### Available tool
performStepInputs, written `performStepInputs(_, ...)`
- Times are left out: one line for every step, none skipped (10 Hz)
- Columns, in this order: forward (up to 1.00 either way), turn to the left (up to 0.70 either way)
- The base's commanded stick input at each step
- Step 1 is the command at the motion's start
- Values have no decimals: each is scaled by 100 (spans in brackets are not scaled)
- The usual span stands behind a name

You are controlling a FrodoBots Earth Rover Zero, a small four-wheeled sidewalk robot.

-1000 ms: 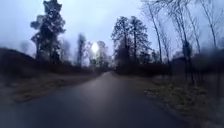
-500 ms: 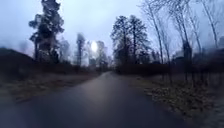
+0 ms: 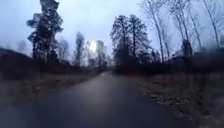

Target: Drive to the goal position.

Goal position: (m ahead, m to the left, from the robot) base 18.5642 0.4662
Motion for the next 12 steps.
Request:
performStepInputs(70, 0)
performStepInputs(70, 0)
performStepInputs(70, 0)
performStepInputs(70, 0)
performStepInputs(70, 0)
performStepInputs(70, 0)
performStepInputs(70, 0)
performStepInputs(70, 0)
performStepInputs(70, 7)
performStepInputs(70, 13)
performStepInputs(70, 14)
performStepInputs(70, 14)
